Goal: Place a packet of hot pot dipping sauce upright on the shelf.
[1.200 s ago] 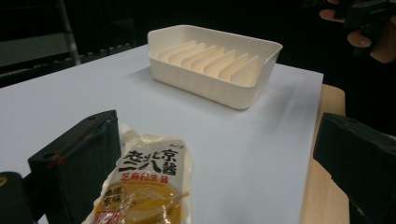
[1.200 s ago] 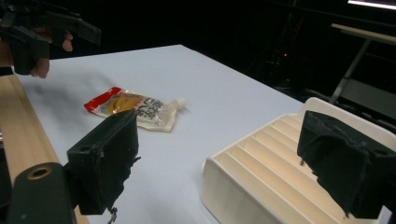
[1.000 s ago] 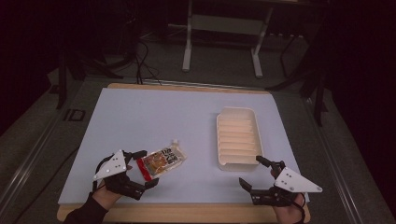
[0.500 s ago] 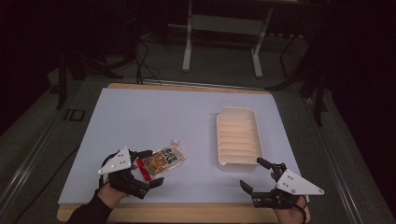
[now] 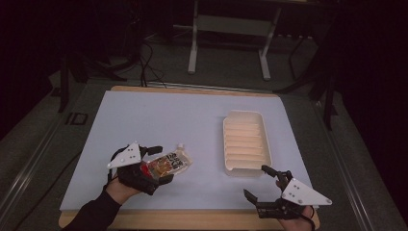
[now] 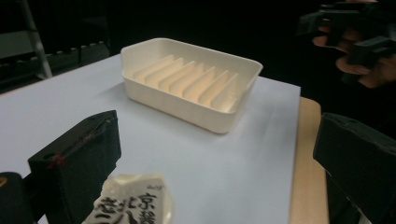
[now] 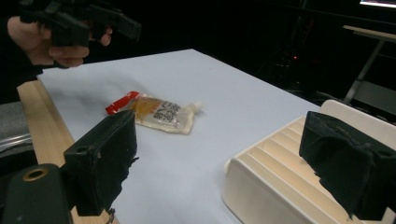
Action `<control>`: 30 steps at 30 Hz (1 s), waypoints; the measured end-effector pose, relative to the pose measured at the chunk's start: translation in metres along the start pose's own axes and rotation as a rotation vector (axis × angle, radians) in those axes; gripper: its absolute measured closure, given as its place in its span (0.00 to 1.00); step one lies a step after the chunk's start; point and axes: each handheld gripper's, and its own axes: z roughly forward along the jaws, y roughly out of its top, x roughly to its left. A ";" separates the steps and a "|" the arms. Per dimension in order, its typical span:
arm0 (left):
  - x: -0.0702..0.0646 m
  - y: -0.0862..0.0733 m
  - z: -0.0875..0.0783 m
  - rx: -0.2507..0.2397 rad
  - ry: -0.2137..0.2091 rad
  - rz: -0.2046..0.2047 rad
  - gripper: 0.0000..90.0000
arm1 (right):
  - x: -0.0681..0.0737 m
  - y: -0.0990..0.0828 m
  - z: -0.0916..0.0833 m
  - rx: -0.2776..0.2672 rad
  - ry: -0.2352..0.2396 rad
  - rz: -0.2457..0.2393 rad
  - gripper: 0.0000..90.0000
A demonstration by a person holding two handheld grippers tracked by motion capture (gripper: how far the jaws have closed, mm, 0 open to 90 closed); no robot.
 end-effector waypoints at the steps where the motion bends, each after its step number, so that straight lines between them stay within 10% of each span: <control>1: 0.000 0.000 0.000 0.000 0.000 0.000 0.02 | 0.000 0.000 0.000 0.000 0.000 0.000 0.12; 13: 0.023 0.002 0.032 0.073 0.018 0.007 0.04 | 0.001 -0.001 0.002 0.009 0.025 0.008 0.12; 30: 0.074 -0.023 0.059 0.268 0.159 -0.051 0.23 | 0.000 -0.004 0.003 0.018 0.043 0.020 0.13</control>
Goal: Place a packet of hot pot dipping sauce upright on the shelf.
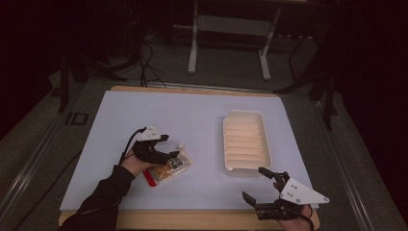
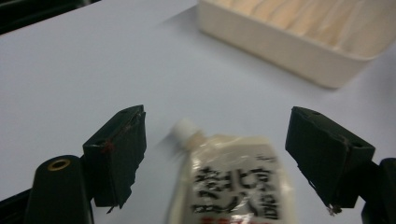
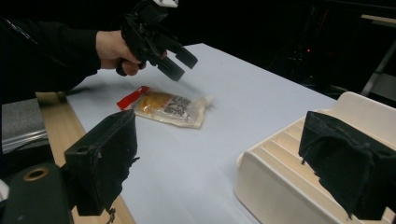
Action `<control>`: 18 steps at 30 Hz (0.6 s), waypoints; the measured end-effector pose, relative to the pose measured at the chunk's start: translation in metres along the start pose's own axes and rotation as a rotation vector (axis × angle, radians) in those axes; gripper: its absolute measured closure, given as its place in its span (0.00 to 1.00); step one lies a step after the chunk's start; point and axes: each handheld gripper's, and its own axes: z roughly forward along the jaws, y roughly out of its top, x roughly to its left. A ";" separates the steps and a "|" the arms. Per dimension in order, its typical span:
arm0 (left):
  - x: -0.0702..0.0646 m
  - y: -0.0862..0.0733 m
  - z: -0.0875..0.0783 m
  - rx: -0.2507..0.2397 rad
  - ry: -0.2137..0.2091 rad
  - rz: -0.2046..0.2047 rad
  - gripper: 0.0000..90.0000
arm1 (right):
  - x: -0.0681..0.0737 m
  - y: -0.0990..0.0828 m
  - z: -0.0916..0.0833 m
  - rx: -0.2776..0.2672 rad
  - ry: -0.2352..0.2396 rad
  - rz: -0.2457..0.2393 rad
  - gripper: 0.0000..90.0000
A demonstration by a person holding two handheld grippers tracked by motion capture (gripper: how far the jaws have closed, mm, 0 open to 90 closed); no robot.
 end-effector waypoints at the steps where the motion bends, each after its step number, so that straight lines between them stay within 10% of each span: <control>1: 0.002 -0.001 0.001 0.009 0.022 -0.001 0.23 | 0.000 0.000 0.000 0.000 0.000 0.000 0.13; 8: 0.007 -0.007 0.012 0.035 0.032 -0.009 0.27 | 0.000 -0.001 0.001 0.008 0.002 0.003 0.13; 18: 0.010 -0.013 0.029 0.197 -0.016 -0.014 0.45 | 0.000 -0.001 0.001 0.020 0.008 0.008 0.14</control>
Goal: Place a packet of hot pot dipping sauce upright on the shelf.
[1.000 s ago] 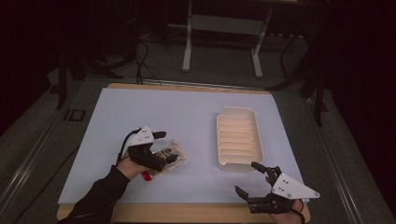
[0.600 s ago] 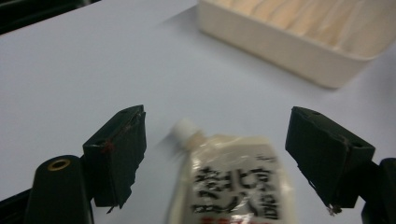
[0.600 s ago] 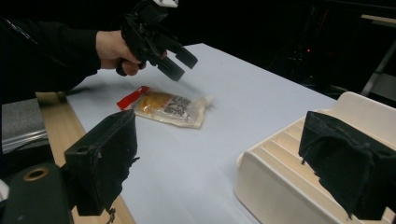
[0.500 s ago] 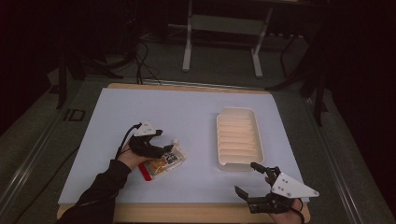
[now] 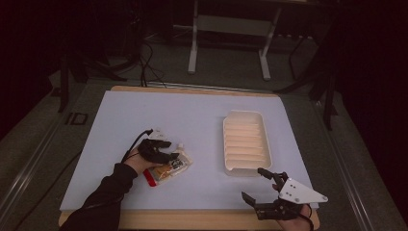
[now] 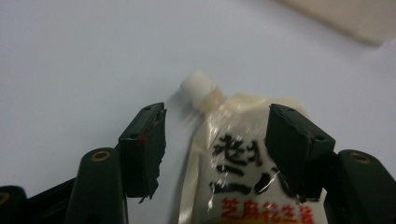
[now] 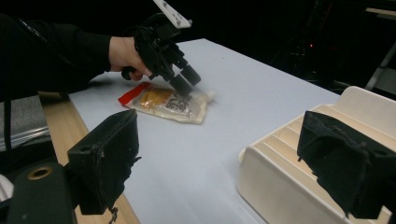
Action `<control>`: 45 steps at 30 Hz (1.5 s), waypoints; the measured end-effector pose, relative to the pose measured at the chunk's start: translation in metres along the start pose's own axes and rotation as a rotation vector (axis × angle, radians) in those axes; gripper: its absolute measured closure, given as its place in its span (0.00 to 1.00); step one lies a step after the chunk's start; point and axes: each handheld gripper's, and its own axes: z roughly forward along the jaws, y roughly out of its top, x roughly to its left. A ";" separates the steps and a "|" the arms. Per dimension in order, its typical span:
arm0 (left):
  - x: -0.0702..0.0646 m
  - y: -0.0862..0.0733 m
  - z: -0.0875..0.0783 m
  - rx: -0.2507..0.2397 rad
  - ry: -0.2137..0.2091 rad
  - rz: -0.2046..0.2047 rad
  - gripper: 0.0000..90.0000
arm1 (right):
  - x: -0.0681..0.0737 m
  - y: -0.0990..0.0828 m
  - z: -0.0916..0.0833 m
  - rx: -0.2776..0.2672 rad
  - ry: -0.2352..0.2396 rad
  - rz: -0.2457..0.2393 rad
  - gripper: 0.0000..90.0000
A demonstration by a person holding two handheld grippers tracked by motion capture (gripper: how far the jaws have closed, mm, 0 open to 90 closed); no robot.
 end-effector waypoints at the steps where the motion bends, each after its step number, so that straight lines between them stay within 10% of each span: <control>1: 0.000 -0.001 0.002 0.004 -0.004 0.005 0.48 | 0.000 0.000 0.000 -0.001 0.000 0.000 0.14; 10: -0.002 0.000 0.011 0.074 -0.006 -0.003 0.51 | -0.001 -0.001 0.001 0.005 0.004 0.009 0.14; 26: -0.023 0.013 0.012 0.200 0.028 0.045 0.90 | -0.002 -0.002 0.003 0.019 0.009 0.022 0.15; 45: -0.035 0.019 -0.025 0.081 0.037 0.019 0.98 | -0.003 0.000 -0.001 -0.005 -0.009 0.027 0.15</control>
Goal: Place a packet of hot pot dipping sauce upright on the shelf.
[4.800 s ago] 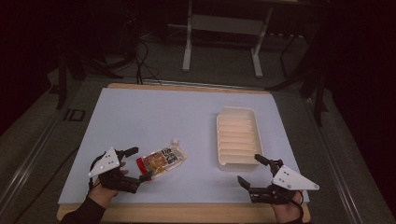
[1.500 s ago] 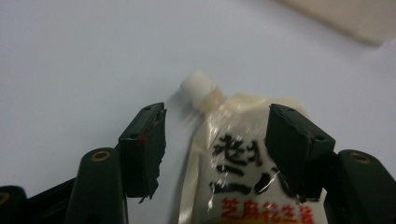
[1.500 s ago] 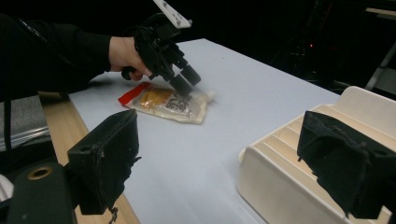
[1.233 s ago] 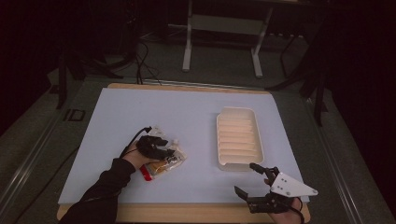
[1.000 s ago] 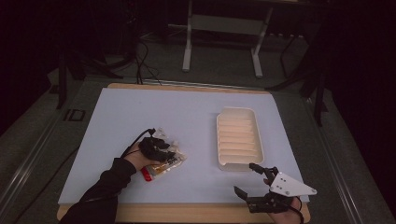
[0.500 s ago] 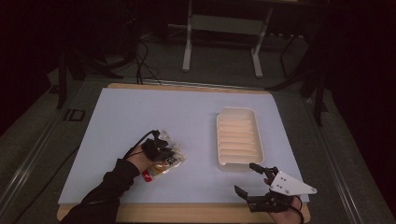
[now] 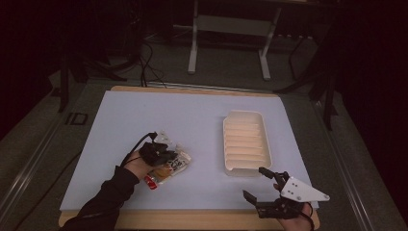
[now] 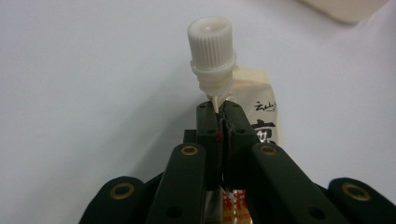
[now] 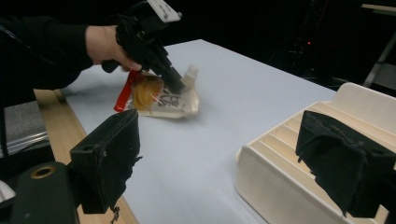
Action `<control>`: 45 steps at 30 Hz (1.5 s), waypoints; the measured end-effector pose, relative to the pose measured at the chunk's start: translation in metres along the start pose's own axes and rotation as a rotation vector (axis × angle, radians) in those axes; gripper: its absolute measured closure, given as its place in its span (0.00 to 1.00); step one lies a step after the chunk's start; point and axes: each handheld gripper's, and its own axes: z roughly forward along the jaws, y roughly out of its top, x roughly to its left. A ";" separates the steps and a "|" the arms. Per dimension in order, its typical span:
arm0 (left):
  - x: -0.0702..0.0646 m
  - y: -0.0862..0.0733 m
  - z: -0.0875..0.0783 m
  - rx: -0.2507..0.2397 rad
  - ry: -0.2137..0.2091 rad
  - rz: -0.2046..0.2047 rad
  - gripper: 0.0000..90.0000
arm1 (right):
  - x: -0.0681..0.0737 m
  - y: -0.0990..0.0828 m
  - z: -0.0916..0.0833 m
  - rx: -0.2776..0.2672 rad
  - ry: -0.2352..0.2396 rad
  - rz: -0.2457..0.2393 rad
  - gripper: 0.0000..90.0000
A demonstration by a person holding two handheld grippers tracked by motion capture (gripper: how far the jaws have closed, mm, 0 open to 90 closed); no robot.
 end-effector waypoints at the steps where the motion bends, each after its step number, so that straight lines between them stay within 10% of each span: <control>1: -0.001 0.000 -0.002 -0.006 -0.002 0.012 0.98 | 0.000 0.000 0.000 0.001 0.000 0.002 0.15; 13: -0.008 0.012 -0.032 -0.100 -0.050 0.024 0.98 | 0.000 0.001 0.000 0.001 0.000 0.007 0.15; 20: -0.018 0.017 -0.046 -0.278 -0.086 -0.007 0.98 | 0.000 0.001 0.000 0.001 0.005 0.023 0.15; 32: -0.032 0.017 -0.032 -0.463 -0.177 -0.126 0.98 | -0.004 0.004 0.002 -0.008 -0.004 0.057 0.13; 45: -0.051 0.015 -0.023 -0.594 -0.250 -0.072 0.98 | -0.003 0.025 0.011 -0.006 0.007 0.006 0.15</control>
